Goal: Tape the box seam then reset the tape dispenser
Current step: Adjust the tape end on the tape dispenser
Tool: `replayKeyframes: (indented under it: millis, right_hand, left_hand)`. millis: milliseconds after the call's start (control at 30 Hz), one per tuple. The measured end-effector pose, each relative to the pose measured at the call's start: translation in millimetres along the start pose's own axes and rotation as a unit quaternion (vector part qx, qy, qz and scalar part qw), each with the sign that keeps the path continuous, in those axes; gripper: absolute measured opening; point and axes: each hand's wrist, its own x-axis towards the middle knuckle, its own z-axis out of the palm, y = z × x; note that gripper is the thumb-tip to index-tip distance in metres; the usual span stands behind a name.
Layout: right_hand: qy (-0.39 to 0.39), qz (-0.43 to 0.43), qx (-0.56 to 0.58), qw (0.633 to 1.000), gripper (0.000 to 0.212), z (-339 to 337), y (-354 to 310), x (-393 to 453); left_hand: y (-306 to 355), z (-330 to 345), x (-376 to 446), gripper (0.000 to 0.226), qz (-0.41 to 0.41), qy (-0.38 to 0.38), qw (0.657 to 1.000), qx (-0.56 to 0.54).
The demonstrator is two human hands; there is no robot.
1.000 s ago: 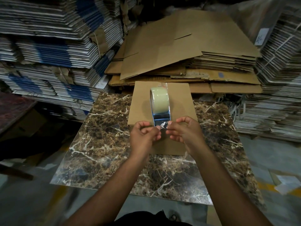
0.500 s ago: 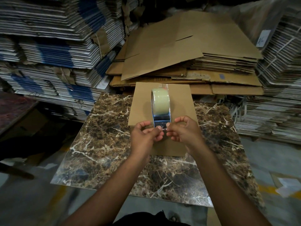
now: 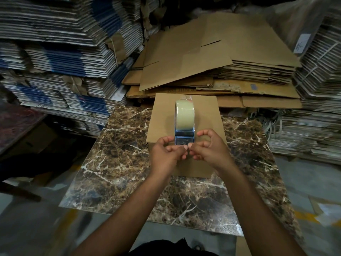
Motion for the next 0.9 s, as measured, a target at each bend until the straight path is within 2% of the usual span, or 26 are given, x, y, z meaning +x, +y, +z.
replayKeyframes:
  millis: [133,300,500,600,767,833,900]
  right_hand:
    - [-0.014,-0.025,-0.05,0.998,0.044,-2.0,0.7,-0.4]
    - [-0.006,-0.026,-0.055,0.998,0.041,-3.1,0.9,1.8]
    - [-0.003,-0.014,-0.087,0.996,0.038,-3.6,5.4,5.8]
    - [0.001,-0.006,-0.099,0.995,0.033,-5.7,5.5,6.5]
    - [0.085,-0.055,-0.097,0.99,0.015,-4.7,-8.3,8.8]
    - [0.101,-0.066,-0.115,0.986,0.018,-0.6,-13.4,15.1]
    - [0.082,-0.06,-0.136,0.985,0.028,2.4,-17.3,22.6]
  left_hand:
    - [2.2,0.6,-1.7,0.043,0.005,0.007,1.0,-0.014]
    - [3.9,-1.3,-1.7,0.043,0.004,0.018,0.999,-0.03]
    - [1.1,-6.0,-6.0,0.022,-0.009,0.018,0.999,-0.046]
    - [0.2,-13.8,-5.2,0.02,-0.007,0.031,0.999,-0.039]
    - [12.6,-23.2,2.8,0.015,0.058,0.063,0.996,0.008]
    - [23.7,-20.5,7.9,0.016,0.083,0.036,0.995,0.042]
    - [30.5,-17.7,18.8,0.023,0.078,-0.014,0.99,0.115]
